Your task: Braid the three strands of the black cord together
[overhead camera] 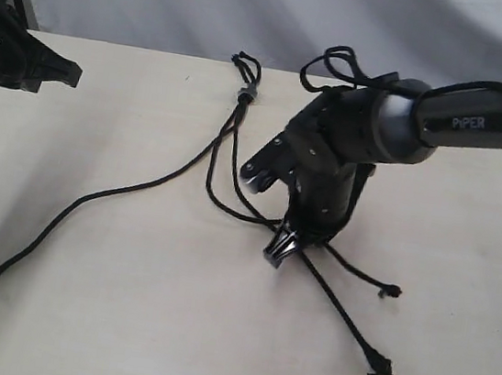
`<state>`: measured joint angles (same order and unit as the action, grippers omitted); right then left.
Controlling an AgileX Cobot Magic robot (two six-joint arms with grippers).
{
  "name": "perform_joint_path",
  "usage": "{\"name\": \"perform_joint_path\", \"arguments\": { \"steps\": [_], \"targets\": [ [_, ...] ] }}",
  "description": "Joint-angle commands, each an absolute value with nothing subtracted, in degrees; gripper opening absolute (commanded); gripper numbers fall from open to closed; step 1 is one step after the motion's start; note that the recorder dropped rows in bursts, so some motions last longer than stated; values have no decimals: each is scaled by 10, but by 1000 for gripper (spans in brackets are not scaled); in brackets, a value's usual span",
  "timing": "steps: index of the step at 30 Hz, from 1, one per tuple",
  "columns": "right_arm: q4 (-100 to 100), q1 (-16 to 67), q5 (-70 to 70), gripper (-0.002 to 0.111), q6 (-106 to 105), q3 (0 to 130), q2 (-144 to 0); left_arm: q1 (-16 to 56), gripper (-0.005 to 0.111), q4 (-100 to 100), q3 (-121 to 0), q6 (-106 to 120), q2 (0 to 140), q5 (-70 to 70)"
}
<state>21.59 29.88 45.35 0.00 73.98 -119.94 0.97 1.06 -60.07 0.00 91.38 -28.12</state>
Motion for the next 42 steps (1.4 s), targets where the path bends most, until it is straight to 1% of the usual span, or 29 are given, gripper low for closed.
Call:
{"name": "perform_joint_path", "arguments": {
  "steps": [1, 3, 6, 10, 12, 15, 21, 24, 27, 36, 42],
  "targets": [
    [39, 383, 471, 0, -149, 724, -1191, 7, 0, 13, -597, 0, 913, -275],
    [40, 427, 471, 0, -170, 723, -1170, 7, 0, 13, -597, 0, 913, -276],
    [113, 467, 459, 0, -137, 731, -1126, 7, 0, 13, -597, 0, 913, -275],
    [264, 463, 425, 0, -14, 734, -1054, 7, 0, 13, -597, 0, 913, -275],
    [342, 445, 428, 0, 59, 734, -1021, 7, 0, 13, -597, 0, 913, -275],
    [404, 401, 437, 0, 118, 734, -984, 7, 0, 13, -597, 0, 913, -275],
    [405, 292, 437, 0, 155, 733, -953, 7, 0, 13, -597, 0, 913, -275],
    [387, 241, 434, 0, 161, 733, -967, 7, 0, 13, -597, 0, 913, -275],
    [368, 207, 434, 0, 161, 733, -991, 7, 0, 13, -597, 0, 913, -275],
    [364, 156, 438, 0, 161, 733, -1102, 7, 0, 13, -597, 0, 913, -275],
    [375, 154, 430, 0, 161, 733, -1157, 7, 0, 13, -597, 0, 913, -275]
  ]
}}
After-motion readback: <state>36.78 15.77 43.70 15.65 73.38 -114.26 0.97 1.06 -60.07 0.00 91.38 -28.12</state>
